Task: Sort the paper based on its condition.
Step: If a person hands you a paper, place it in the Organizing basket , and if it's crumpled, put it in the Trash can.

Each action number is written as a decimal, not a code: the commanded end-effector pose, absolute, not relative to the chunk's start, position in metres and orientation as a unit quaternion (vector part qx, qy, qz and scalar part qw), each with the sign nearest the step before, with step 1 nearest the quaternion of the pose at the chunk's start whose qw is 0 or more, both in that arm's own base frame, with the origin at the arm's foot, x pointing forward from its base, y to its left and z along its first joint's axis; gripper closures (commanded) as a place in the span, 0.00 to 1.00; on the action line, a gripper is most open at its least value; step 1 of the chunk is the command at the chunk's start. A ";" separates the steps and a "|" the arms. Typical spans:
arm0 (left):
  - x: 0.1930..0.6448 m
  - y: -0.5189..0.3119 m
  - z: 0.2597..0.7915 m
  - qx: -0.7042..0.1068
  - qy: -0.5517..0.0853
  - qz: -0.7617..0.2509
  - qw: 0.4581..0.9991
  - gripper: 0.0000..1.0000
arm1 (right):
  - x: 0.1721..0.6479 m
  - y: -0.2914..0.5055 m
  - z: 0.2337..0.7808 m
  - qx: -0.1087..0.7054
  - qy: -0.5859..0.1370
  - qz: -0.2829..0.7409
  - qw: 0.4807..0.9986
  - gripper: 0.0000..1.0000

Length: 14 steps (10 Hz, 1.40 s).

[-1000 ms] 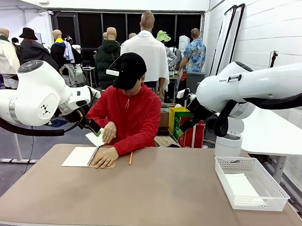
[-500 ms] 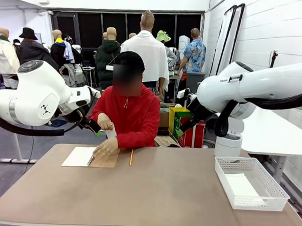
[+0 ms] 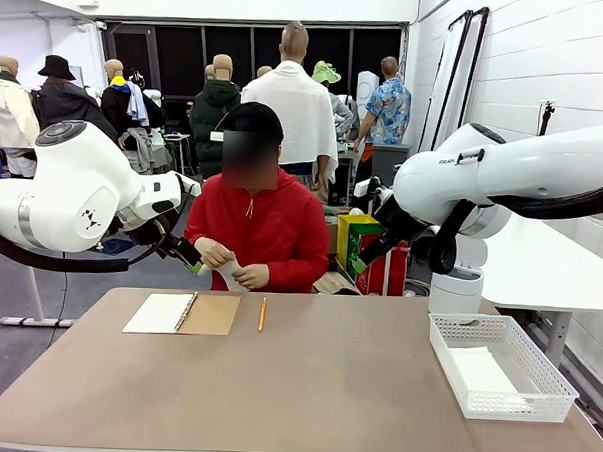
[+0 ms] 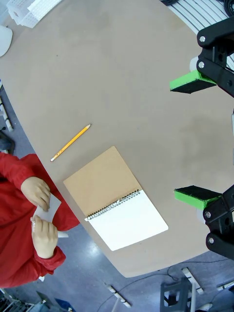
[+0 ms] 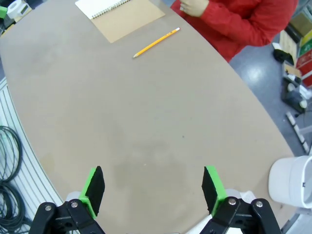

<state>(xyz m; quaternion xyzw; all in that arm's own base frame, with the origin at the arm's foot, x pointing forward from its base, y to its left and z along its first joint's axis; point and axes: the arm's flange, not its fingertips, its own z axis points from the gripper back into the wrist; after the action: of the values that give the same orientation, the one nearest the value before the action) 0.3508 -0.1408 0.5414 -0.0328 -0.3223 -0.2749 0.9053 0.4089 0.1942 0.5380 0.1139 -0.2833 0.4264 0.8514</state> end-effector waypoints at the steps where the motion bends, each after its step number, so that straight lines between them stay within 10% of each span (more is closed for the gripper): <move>1: 0.351 -0.140 0.541 -0.033 -0.324 -0.274 0.905 0.00 | 0.411 0.195 0.538 0.111 -0.284 0.426 0.852 0.00; 14: 0.351 -0.140 0.541 -0.033 -0.324 -0.274 0.905 0.00 | 0.411 0.195 0.538 0.111 -0.284 0.426 0.852 0.00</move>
<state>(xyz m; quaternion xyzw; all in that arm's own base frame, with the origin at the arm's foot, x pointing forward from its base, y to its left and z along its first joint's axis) 0.3508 -0.1408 0.5414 -0.0328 -0.3223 -0.2749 0.9053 0.4089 0.1942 0.5380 0.1139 -0.2833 0.4264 0.8514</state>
